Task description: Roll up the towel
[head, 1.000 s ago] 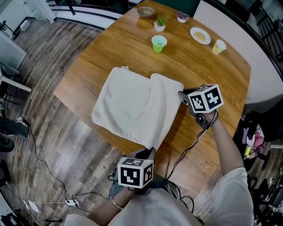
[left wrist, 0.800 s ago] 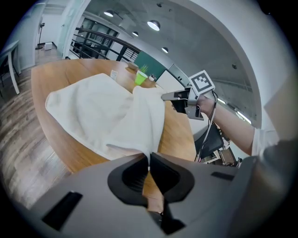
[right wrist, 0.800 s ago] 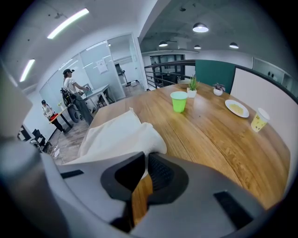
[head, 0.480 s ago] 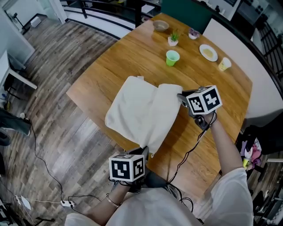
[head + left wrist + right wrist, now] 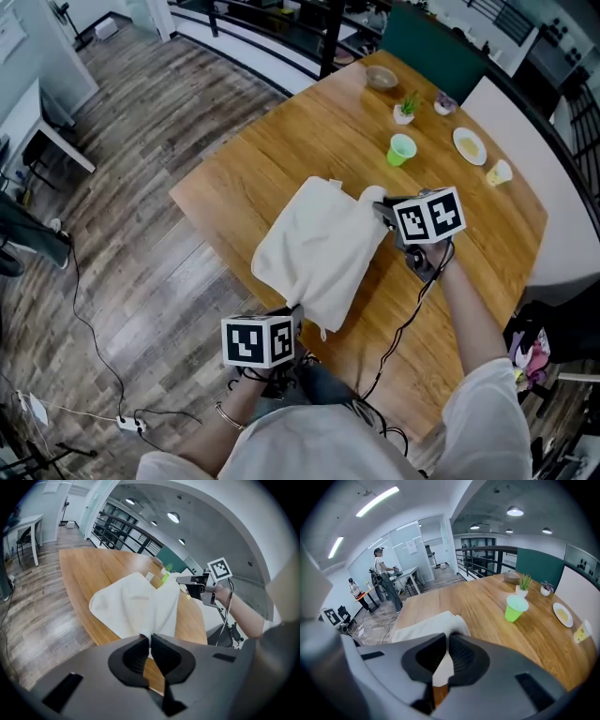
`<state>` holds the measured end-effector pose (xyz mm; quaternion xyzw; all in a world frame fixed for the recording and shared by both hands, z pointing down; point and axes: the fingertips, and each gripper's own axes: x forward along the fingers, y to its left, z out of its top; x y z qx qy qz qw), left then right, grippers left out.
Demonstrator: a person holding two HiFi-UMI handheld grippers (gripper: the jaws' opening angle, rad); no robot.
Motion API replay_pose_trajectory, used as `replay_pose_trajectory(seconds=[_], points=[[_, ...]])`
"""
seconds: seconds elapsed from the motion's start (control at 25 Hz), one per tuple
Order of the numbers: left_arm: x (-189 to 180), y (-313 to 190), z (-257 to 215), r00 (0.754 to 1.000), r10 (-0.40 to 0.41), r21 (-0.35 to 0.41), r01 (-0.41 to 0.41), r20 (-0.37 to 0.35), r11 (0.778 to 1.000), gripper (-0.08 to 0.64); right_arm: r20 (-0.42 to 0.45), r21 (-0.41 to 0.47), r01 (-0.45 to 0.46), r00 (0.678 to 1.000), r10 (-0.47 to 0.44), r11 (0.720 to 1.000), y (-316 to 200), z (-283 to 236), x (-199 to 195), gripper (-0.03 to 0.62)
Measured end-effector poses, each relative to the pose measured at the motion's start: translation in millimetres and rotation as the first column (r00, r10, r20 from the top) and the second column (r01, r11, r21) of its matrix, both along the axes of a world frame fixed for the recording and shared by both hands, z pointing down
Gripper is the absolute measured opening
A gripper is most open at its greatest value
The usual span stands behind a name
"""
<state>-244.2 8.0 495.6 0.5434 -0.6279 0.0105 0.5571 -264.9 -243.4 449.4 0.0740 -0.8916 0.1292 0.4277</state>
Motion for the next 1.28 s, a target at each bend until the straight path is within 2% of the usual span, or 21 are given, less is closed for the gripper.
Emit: replay_pose_trajectory(seconds=[0.32, 0.6, 1.28], points=[[-44.7, 1.3, 14.5, 0.999, -0.027, -0.029, 0.028, 0.035, 0.999, 0.015, -0.016, -0.004, 0.007, 1.000, -0.007, 1.000, 3.7, 18.0, -50.8, 0.020], [-62.7, 3.8, 34.0, 0.999, -0.051, -0.056, 0.051, 0.002, 0.997, 0.015, -0.050, -0.018, 0.017, 0.999, -0.018, 1.000, 5.6, 42.5, -80.1, 0.020], [-83.4, 8.8, 55.8, 0.996, -0.063, -0.086, 0.058, -0.056, 0.995, 0.021, -0.125, -0.019, 0.005, 0.992, -0.008, 1.000, 7.4, 87.7, -110.6, 0.035]])
